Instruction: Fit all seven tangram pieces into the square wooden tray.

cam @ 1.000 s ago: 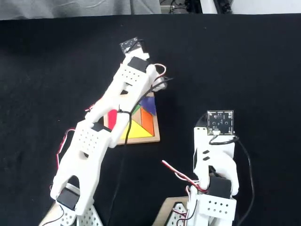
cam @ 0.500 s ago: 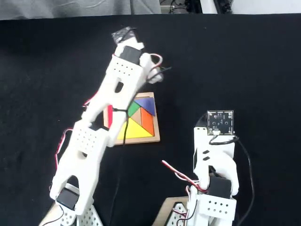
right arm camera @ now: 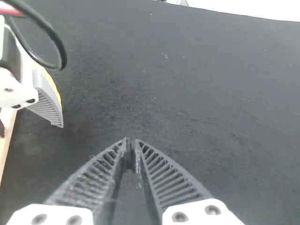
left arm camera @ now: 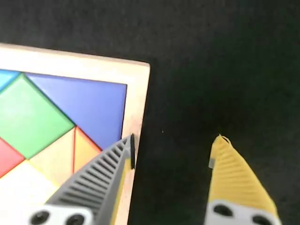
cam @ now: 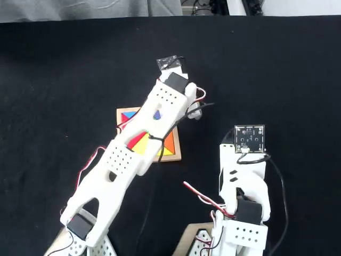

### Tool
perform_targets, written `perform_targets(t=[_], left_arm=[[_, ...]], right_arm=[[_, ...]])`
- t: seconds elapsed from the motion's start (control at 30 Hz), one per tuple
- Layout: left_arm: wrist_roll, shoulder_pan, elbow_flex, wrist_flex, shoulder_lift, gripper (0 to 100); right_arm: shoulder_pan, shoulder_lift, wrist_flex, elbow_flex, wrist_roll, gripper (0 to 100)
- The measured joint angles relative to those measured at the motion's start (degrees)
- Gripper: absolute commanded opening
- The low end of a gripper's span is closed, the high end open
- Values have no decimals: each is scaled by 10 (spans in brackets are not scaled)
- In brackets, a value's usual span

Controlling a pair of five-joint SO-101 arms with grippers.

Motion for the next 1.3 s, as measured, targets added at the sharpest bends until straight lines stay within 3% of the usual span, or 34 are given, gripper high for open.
perform_targets(t=[0.33, 0.47, 0.63, 0.8, 1.1, 1.3], left_arm=[[-8, -12, -107, 34, 17, 267], [-89, -11, -148, 36, -29, 267], [-244, -36, -181, 39, -85, 266], [-435, -116, -186, 39, -127, 266], [-462, -307, -191, 39, -328, 270], [-513, -405, -197, 39, -378, 268]], right_arm=[[0, 0, 0, 0, 0, 11], [0, 0, 0, 0, 0, 11], [0, 0, 0, 0, 0, 11], [0, 0, 0, 0, 0, 11], [0, 0, 0, 0, 0, 11], [0, 0, 0, 0, 0, 11]])
